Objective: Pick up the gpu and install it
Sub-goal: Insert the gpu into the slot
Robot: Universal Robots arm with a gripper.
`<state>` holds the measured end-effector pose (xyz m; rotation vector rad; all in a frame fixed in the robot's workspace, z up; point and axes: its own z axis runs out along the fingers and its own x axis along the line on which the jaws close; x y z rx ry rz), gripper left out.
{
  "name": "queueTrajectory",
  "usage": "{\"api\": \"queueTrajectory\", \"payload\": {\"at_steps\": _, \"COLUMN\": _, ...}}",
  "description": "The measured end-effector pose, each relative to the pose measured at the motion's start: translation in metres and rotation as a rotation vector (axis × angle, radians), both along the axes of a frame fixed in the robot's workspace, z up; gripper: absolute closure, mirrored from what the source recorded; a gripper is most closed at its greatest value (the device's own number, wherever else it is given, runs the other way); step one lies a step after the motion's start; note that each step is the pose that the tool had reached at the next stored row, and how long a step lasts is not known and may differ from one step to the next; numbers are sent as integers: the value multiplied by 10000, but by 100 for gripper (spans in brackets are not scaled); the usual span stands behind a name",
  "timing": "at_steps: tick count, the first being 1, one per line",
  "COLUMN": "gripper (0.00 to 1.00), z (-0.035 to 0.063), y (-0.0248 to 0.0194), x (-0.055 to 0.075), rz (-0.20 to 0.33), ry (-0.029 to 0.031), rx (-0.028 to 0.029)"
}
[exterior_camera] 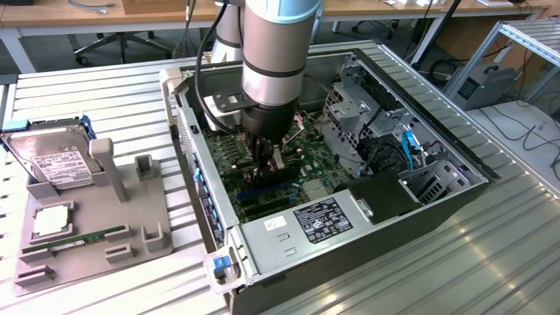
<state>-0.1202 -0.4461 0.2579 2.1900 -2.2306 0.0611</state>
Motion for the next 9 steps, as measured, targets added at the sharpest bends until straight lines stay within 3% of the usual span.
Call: {"api": "queueTrajectory", "payload": {"at_steps": 9, "gripper": 73, "z": -29, "y": 1, "x": 2, "rz": 1, "ry": -5, "rx": 9}}
